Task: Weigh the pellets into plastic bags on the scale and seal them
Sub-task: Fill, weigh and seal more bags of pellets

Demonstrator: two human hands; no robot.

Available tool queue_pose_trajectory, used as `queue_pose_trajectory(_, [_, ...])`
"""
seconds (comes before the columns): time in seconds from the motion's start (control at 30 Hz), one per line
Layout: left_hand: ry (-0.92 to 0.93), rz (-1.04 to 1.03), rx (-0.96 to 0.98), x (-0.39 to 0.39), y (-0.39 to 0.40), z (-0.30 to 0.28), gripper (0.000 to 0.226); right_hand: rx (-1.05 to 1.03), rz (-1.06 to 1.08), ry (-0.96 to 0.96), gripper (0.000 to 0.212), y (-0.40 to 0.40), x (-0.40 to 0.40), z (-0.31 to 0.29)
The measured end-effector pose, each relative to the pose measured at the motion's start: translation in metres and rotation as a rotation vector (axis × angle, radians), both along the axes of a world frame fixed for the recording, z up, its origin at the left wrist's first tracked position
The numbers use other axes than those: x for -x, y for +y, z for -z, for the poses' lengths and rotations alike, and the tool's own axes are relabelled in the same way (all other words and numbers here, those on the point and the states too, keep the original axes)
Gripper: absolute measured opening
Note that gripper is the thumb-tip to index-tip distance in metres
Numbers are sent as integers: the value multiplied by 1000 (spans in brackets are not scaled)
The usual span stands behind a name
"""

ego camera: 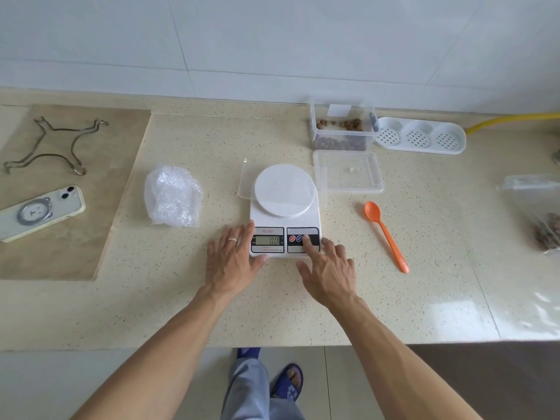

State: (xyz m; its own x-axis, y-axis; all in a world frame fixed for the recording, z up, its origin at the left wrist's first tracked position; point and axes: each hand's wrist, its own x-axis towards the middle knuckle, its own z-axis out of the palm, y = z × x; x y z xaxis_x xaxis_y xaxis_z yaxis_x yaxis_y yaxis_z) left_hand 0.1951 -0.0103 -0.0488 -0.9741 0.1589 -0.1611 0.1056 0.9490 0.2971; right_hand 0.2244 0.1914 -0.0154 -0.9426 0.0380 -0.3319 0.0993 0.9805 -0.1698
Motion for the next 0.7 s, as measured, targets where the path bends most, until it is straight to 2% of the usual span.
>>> queue_pose_trajectory(0.17, [16, 18, 28, 0, 1, -9, 83, 42, -9, -9, 65, 5, -8, -2])
queue_pose_trajectory(0.33, [149, 129, 55, 1, 17, -27, 72, 188, 61, 0, 65, 23, -16, -8])
queue_pose_trajectory(0.43, [211, 248, 94, 14, 35, -41, 69, 293, 220, 47, 59, 43, -11, -16])
queue_pose_trajectory(0.6, [320, 416, 90, 44, 74, -53, 66, 331, 565, 278, 41, 98, -6, -22])
queue_pose_trajectory(0.7, [338, 499, 66, 62, 99, -52, 66, 412, 811, 324, 43, 127, -4, -20])
